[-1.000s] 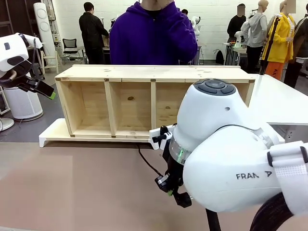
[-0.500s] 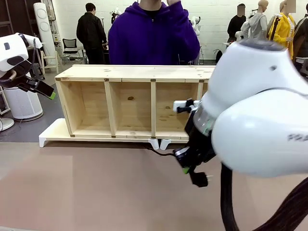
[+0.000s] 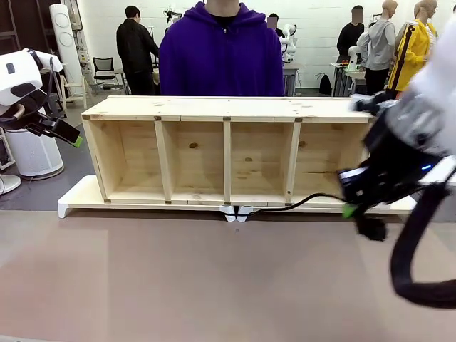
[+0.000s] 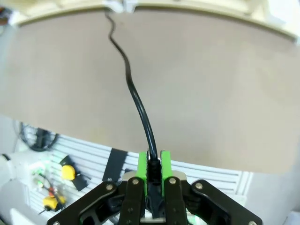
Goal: Perform cable management.
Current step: Pull the grasped Power Cable to the location of the Power Strip.
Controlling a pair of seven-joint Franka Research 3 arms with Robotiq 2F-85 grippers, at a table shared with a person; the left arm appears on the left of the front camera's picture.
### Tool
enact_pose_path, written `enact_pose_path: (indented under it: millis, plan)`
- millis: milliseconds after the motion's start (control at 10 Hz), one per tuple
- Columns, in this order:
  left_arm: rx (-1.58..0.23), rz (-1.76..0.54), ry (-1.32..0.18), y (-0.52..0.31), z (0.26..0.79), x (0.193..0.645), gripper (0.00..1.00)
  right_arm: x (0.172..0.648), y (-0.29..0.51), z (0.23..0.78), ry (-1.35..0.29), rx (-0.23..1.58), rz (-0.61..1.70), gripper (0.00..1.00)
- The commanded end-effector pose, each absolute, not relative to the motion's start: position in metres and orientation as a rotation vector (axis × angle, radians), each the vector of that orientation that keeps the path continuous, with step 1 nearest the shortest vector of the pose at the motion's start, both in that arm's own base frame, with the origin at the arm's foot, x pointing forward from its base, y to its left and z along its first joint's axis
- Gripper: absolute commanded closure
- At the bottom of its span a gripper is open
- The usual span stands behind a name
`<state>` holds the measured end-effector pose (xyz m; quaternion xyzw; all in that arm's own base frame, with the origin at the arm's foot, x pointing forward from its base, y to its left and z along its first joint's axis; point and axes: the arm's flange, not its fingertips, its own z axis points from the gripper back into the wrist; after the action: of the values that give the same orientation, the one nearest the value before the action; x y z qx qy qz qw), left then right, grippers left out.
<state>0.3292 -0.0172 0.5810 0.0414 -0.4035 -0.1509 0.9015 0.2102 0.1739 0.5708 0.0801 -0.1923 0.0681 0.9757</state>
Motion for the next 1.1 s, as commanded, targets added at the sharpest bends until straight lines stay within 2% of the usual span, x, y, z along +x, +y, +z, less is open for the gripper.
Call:
enact_pose_path:
  millis: [0,400,1000]
  plan:
    - [0.087,-0.310,-0.835,-0.016,0.581,0.329,0.00,0.167,0.086,0.471,-0.451,0.145,0.114,0.85]
    - [0.087,-0.310,-0.835,-0.016,0.581,0.329,0.00,0.213,0.045,0.495,-0.481,0.081,0.097,0.85]
    - [0.087,-0.310,-0.835,-0.016,0.581,0.329,0.00,0.298,0.030,0.522,-0.542,0.051,0.032,0.85]
